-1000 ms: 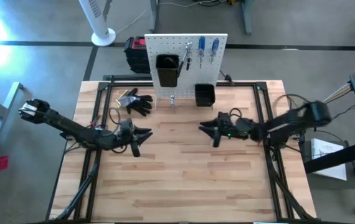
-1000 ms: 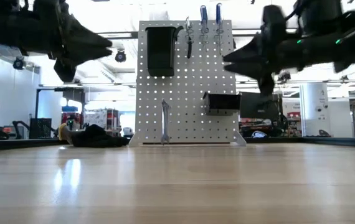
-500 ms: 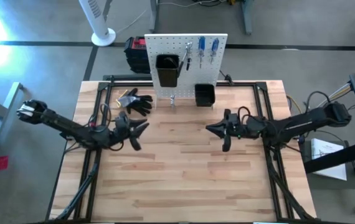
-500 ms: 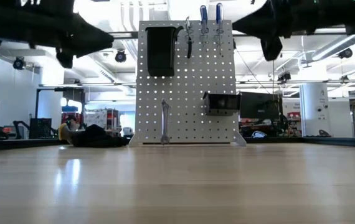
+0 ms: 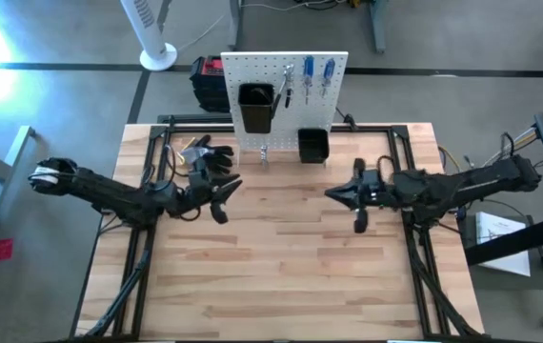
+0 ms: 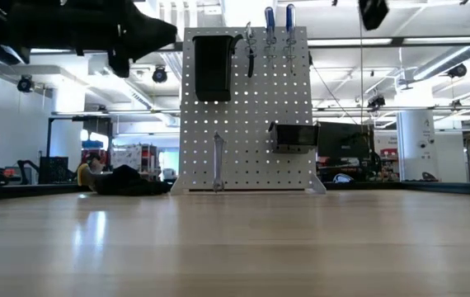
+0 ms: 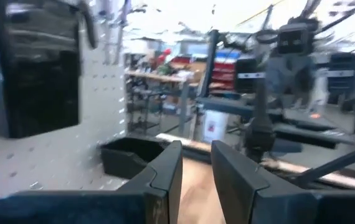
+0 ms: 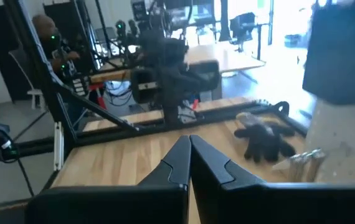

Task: Hang tools onto peg board
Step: Return to Home Position

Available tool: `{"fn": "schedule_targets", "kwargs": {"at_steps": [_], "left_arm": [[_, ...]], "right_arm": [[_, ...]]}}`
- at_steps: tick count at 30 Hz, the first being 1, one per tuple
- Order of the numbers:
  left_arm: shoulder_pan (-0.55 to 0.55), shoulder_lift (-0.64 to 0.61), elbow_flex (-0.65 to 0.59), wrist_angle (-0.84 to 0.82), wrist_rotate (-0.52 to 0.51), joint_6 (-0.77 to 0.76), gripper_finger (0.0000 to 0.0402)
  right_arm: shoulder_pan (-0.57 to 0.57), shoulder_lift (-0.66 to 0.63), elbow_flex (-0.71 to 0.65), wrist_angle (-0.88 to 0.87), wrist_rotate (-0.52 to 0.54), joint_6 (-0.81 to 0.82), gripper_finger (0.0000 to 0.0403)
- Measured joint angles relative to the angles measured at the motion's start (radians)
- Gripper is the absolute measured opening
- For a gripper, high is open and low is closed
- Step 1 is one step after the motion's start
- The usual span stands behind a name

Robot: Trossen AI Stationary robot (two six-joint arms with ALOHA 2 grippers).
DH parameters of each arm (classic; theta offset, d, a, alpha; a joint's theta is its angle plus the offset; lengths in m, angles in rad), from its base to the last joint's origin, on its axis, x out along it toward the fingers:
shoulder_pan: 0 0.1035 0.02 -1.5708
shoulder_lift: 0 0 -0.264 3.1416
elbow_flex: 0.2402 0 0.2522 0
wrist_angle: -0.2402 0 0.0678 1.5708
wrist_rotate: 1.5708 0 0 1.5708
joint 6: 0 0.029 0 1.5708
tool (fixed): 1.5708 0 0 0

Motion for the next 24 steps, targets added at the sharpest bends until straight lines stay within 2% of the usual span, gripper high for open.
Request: {"fn": "schedule_targets", "kwargs": {"at_steps": [5, 7, 14, 19, 24], "left_arm": [[-0.062, -0.013, -0.04, 0.025, 0.019, -0.034, 0.0076], [-0.109, -0.05, -0.076, 0.025, -0.005, -0.046, 0.0076], [-0.322, -0.213, -0.219, 0.027, -0.256, -0.044, 0.0076], [-0.364, -0.298, -0.302, 0.032, -0.27, -0.077, 0.0076], [-0.364, -0.302, -0.316, -0.034, -0.269, -0.098, 0.0076]], "right_arm": [[0.025, -0.189, -0.022, -0.106, 0.026, -0.056, 0.0], [0.032, -0.26, -0.043, -0.164, 0.026, -0.063, 0.0], [0.034, -0.499, -0.127, -0.31, 0.026, -0.093, 0.0], [0.034, -0.655, -0.222, -0.27, 0.026, -0.132, 0.0], [0.033, -0.768, -0.388, -0.147, 0.025, -0.137, 0.0]]}}
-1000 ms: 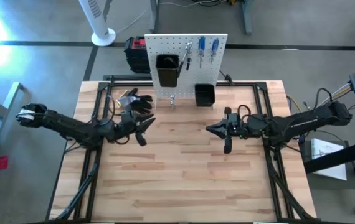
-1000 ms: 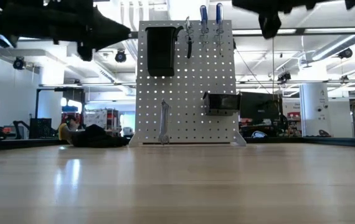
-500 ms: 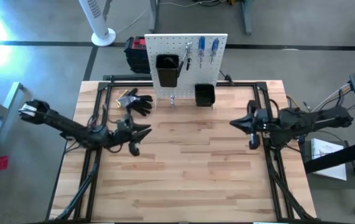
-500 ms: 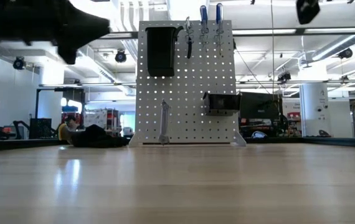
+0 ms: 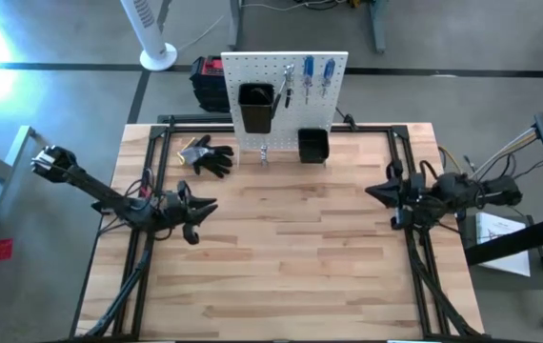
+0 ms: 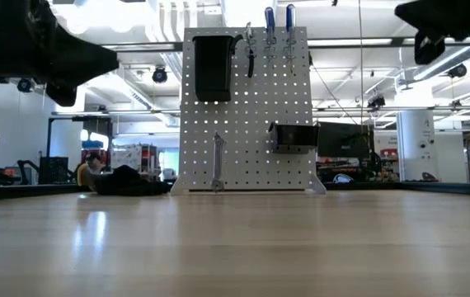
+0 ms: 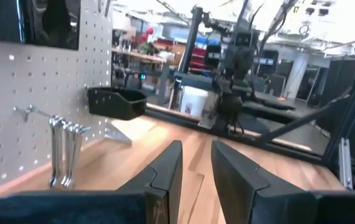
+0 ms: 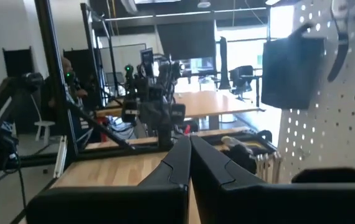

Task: Hang tools onto peg board
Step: Return to Home Position

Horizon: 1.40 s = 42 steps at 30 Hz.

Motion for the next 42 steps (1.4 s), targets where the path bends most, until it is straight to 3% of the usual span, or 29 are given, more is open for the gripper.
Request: {"fn": "schedule_targets", "kwargs": {"at_steps": [5, 11, 15, 21, 30, 39, 42], "left_arm": [[0.0, -0.008, 0.001, 0.026, 0.001, 0.041, 0.0076], [0.018, -0.04, -0.002, 0.031, 0.06, 0.094, 0.0076], [0.073, -0.045, -0.004, 0.004, 0.143, 0.095, 0.0076], [0.2, -0.026, -0.004, -0.039, 0.348, 0.033, 0.0076], [0.218, 0.012, -0.005, -0.065, 0.368, 0.03, 0.0076], [0.254, 0.103, -0.005, -0.039, 0.406, -0.004, 0.0076], [0.278, 0.165, -0.005, 0.038, 0.472, 0.001, 0.0076]], "right_arm": [[0.0, -0.112, -0.059, 0.005, 0.0, 0.021, 0.0], [-0.001, -0.117, -0.04, -0.04, 0.0, 0.032, 0.0], [-0.002, -0.115, -0.037, -0.052, -0.001, 0.031, 0.0], [-0.001, -0.116, -0.113, 0.036, -0.004, 0.057, 0.0], [-0.014, -0.116, -0.247, 0.193, 0.023, 0.081, 0.0], [-0.024, -0.115, -0.255, 0.099, 0.017, 0.153, 0.0], [-0.024, -0.114, -0.255, 0.097, 0.02, 0.149, 0.0]]}}
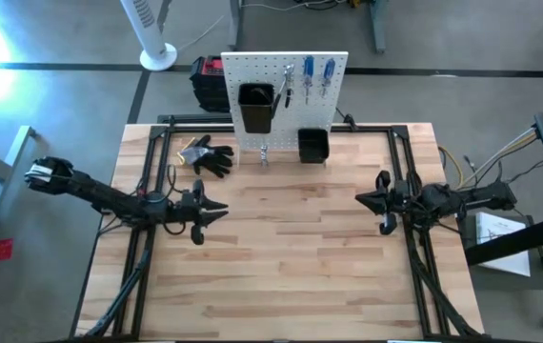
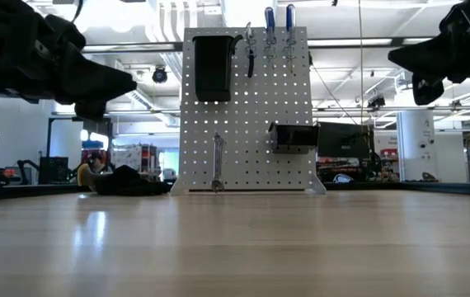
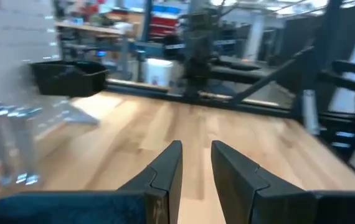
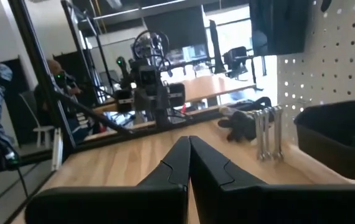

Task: Hang tools onto peg board
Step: Return to Home Position

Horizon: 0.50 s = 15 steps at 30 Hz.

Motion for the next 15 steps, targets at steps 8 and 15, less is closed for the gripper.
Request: {"fn": "schedule_targets", "kwargs": {"at_steps": [8, 15], "left_arm": [[0.016, 0.2, -0.001, 0.277, 0.072, 0.046, 0.0076], [-0.066, 0.115, -0.001, 0.256, 0.005, 0.066, 0.0076]], "right_arm": [[0.0, 0.001, 0.0, 0.013, 0.006, -0.034, 0.0], [0.0, 0.002, 0.0, 0.005, 0.006, -0.04, 0.0]]}}
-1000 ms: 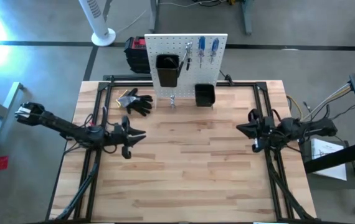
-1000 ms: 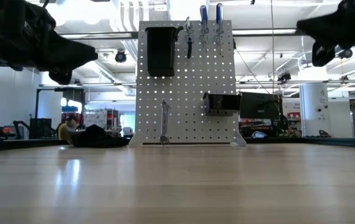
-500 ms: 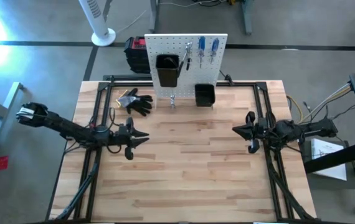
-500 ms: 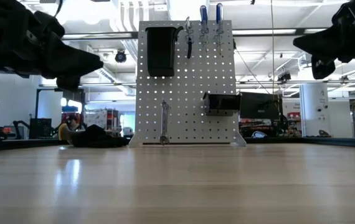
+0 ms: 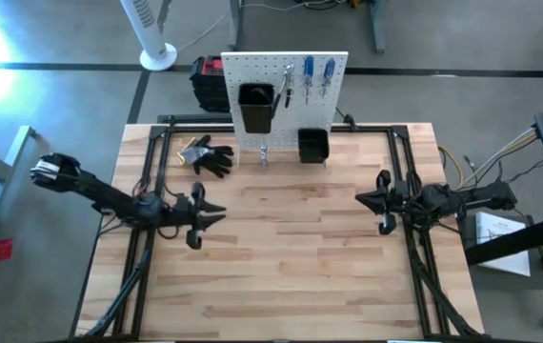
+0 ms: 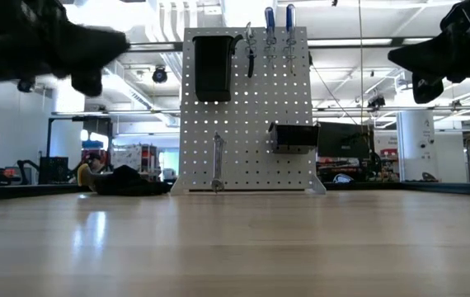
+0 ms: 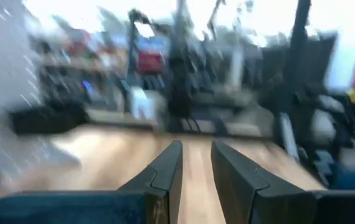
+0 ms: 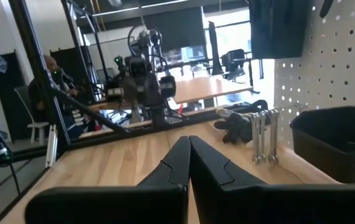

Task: Hang tools onto peg board
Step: Return to Home Position

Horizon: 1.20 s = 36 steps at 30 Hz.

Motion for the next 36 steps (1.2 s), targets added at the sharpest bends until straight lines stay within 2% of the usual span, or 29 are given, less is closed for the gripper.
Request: {"fn": "schedule_targets", "kwargs": {"at_steps": [1, 4, 8, 10, 11, 13, 16, 19, 21, 24, 27, 32, 36], "left_arm": [[-0.013, -0.027, 0.0, 0.017, -0.037, 0.025, 0.0076], [-0.045, -0.134, 0.0, -0.004, -0.059, 0.073, 0.0076], [-0.097, -0.311, 0.0, -0.246, -0.096, 0.121, 0.0076], [-0.088, -0.396, 0.0, -0.383, -0.122, 0.133, 0.0076], [-0.072, -0.429, 0.0, -0.4, -0.118, 0.15, 0.0076], [-0.012, -0.487, 0.0, -0.389, -0.032, 0.191, 0.0076], [0.141, -0.561, 0.0, -0.414, 0.286, 0.169, 0.0075], [0.326, -0.558, 0.0, -0.455, 0.619, 0.062, 0.0075], [0.426, -0.531, 0.0, -0.473, 0.717, 0.006, 0.0075], [0.48, -0.454, 0.0, -0.382, 0.72, -0.108, 0.0074], [0.481, -0.406, 0.002, -0.303, 0.717, -0.131, 0.0074], [0.479, -0.37, 0.006, -0.378, 0.683, -0.122, 0.0074], [0.47, -0.333, 0.006, -0.466, 0.684, -0.236, 0.0074]], "right_arm": [[0.0, 0.002, 0.0, 0.0, 0.0, -0.003, 0.0], [0.0, 0.003, 0.0, 0.0, 0.0, -0.021, 0.0], [0.0, 0.003, 0.001, 0.0, 0.0, -0.029, 0.0], [0.0, 0.005, 0.0, 0.0, 0.0, -0.029, 0.0], [0.0, 0.005, 0.001, 0.0, 0.0, -0.029, 0.0], [0.0, 0.005, 0.0, 0.0, 0.0, -0.029, 0.0], [0.0, 0.005, 0.001, 0.0, 0.0, -0.029, 0.0], [0.0, 0.004, 0.0, 0.0, 0.0, -0.029, 0.0], [0.0, 0.006, 0.001, 0.0, 0.0, -0.029, 0.0], [0.0, 0.007, 0.001, 0.0, 0.0, -0.029, 0.0], [0.0, 0.009, 0.001, 0.0, 0.0, -0.029, 0.0], [0.0, 0.01, 0.001, 0.0, 0.0, -0.029, 0.0], [0.0, 0.01, 0.001, 0.0, 0.0, -0.029, 0.0]]}}
